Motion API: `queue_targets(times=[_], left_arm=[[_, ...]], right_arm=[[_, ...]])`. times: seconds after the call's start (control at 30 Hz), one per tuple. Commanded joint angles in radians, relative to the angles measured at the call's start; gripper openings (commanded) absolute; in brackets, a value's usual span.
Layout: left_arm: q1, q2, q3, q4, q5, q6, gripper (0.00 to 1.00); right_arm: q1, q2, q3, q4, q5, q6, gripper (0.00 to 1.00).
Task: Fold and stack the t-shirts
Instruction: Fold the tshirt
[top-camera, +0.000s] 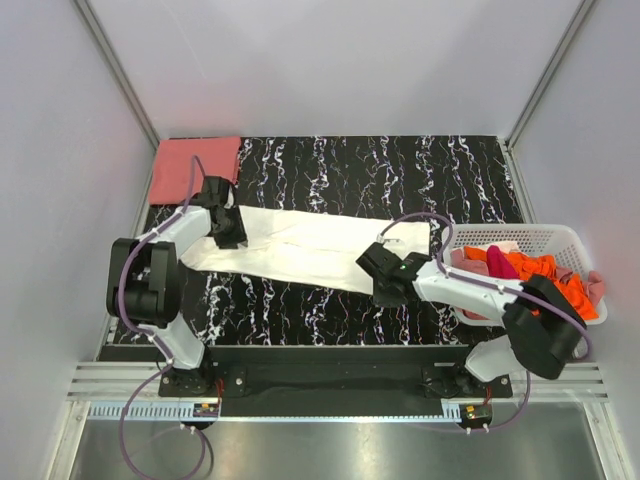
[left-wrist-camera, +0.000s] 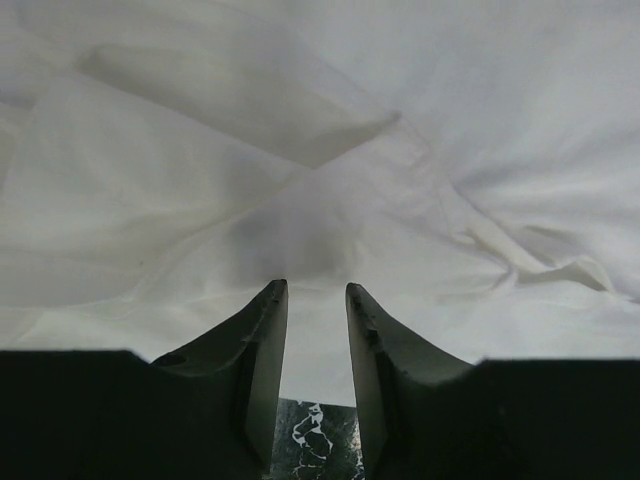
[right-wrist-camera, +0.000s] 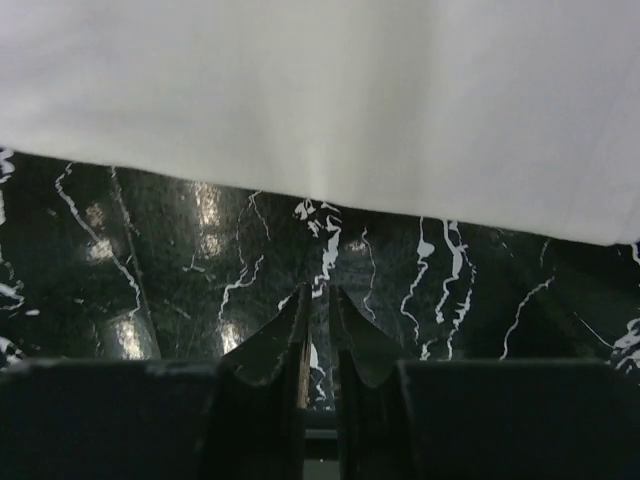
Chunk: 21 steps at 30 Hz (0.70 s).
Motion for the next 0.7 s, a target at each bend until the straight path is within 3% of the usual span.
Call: queue_targets(times=[0.0,0.13,0.2,0.33,0.5,0.67], left_arm=[[-0.010,0.067,0.004,0.035,-0.057,-0.015,0.35],[-0.021,0.130,0.018,0.040,-0.084,-0.031,0.35],[-0.032,0.141,0.011,0.041,-0.089,-0.034,0.34],[-0.044,0.127,-0.009,0.044,-0.114,-0.046,0.34],[-0.084,0.081,-0.052,0.066,-0.126,-0.069,0.34],[-0.105,0.076,-0.049,0.069,-0.123,-0.066,0.34]], right_arm=[[0.006,-0.147,0.034,-0.106,0.031,0.050,0.20],[0.006,-0.282,0.123,-0.108,0.176,-0.042,0.23],[-0.013,-0.287,0.122,0.004,0.225,-0.147,0.23],[-0.159,-0.117,0.175,0.075,0.201,-0.185,0.25],[-0.209,0.109,0.226,0.077,0.183,-0.229,0.24],[-0.223,0.140,0.125,0.066,0.209,-0.171,0.23]])
